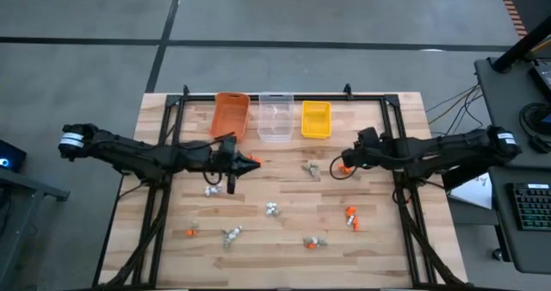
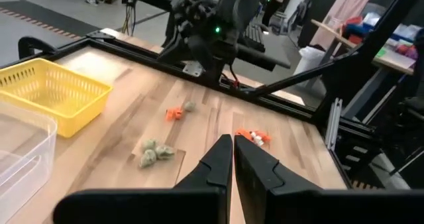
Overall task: Sort Halloween decoration
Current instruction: Put the orange skeleton toy into the yellow bin
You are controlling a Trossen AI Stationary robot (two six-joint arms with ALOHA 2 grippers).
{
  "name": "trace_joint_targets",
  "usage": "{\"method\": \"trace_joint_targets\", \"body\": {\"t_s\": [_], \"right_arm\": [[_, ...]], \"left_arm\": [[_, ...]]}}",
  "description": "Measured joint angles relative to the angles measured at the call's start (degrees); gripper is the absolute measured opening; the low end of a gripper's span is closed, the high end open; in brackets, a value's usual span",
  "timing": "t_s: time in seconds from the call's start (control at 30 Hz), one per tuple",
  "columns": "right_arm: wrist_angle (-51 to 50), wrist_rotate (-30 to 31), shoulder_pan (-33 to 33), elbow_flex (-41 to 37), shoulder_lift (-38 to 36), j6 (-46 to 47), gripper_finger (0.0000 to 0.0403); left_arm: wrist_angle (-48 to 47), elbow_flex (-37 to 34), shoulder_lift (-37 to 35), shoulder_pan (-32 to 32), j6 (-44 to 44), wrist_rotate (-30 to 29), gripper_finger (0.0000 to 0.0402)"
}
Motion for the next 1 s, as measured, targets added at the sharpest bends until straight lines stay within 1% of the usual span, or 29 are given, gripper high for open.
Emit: {"method": "trace_joint_targets", "body": {"t_s": [0.27,0.4,0.47,0.57,0.7,0.83,0.9,0.93,1.0], "right_arm": [[-1.01,0.18,-0.01,3.77,9.24,-4.61,0.0028],[-1.21,0.21,-0.01,4.70,12.76,-4.89,0.0028],[-1.00,0.21,-0.01,5.04,14.03,-5.72,0.0028],[-1.04,0.22,-0.01,5.08,15.81,-8.33,0.0028],[-1.03,0.42,-0.01,5.08,17.36,-14.77,0.0028],[-0.60,0.12,-0.01,5.08,18.33,-12.24,0.0028],[0.54,0.02,-0.01,5.08,18.43,-10.70,0.0028],[1.16,-0.31,-0.01,5.08,18.39,-10.35,0.0028],[2.55,-2.20,-0.01,5.08,18.15,-10.95,0.0028]], "left_arm": [[-0.01,2.24,4.30,0.00,0.32,0.00,0.0000],[4.22,1.87,6.62,0.00,-1.98,0.00,0.0000],[7.42,1.62,8.17,-0.09,-4.23,0.00,0.0000],[10.49,1.53,10.45,-0.37,-5.33,0.02,0.0000],[14.50,1.80,13.74,-0.39,-7.26,0.00,0.0000],[14.48,4.93,17.67,-0.39,-8.27,0.02,0.0000],[13.58,7.01,19.98,-0.39,-11.64,1.94,0.0000],[12.61,8.14,21.00,-0.38,-12.86,4.76,0.0000],[11.97,10.46,23.27,-0.14,-11.82,10.75,0.0000]]}}
